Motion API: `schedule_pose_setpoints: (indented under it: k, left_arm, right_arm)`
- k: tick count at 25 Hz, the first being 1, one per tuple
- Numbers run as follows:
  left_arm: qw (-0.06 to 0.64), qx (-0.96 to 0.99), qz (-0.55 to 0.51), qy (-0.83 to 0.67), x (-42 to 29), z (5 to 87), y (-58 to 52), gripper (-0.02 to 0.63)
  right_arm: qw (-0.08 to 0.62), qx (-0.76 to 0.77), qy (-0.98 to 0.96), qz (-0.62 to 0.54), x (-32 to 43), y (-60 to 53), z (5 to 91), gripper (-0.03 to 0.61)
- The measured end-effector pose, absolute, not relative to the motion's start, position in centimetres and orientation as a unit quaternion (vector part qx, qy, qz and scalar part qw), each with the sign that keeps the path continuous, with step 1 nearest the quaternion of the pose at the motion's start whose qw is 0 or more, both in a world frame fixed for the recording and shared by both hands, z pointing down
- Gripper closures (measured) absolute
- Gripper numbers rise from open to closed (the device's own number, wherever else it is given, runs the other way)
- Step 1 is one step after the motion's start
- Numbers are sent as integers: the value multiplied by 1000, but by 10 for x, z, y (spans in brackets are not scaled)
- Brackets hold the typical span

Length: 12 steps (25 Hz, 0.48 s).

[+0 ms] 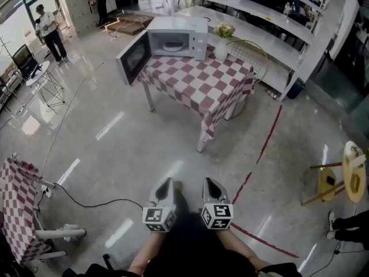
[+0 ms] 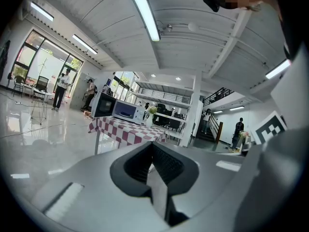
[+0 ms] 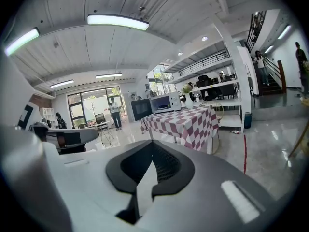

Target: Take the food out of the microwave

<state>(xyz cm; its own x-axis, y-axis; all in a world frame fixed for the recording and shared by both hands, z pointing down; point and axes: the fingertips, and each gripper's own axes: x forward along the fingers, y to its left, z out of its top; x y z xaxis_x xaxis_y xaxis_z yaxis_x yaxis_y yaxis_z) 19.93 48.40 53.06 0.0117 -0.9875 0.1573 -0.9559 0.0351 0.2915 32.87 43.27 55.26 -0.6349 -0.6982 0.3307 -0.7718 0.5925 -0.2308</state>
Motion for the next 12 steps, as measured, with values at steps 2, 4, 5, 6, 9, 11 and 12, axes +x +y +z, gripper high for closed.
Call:
schedule_pose_setpoints:
  k: [2, 4, 5, 6, 9, 11, 12]
  left_arm:
    - [158, 698, -48, -696, 197, 529, 475, 604]
    - [155, 704, -46, -691, 194, 528, 467, 604]
    - [155, 705, -45, -691, 191, 528, 464, 604]
    - [154, 705, -44, -691, 188, 527, 461, 604]
    - [151, 699, -43, -697, 173, 524, 451, 604]
    - [149, 693, -43, -704, 160, 523, 445, 604]
    - [149, 690, -44, -707, 155, 523, 443, 604]
  right_arm:
    - [103, 420, -884, 177, 326, 424, 552, 578]
    - [104, 424, -882, 175, 321, 416, 553, 578]
    - [104, 426, -881, 175, 319, 412, 553, 578]
    - [103, 428, -881, 174, 316, 408, 552, 578]
    - [99, 431, -880, 171, 306, 397, 548, 578]
    - [98, 429, -882, 169, 297, 390, 546, 577]
    - [98, 428, -883, 168, 293, 387, 546, 578]
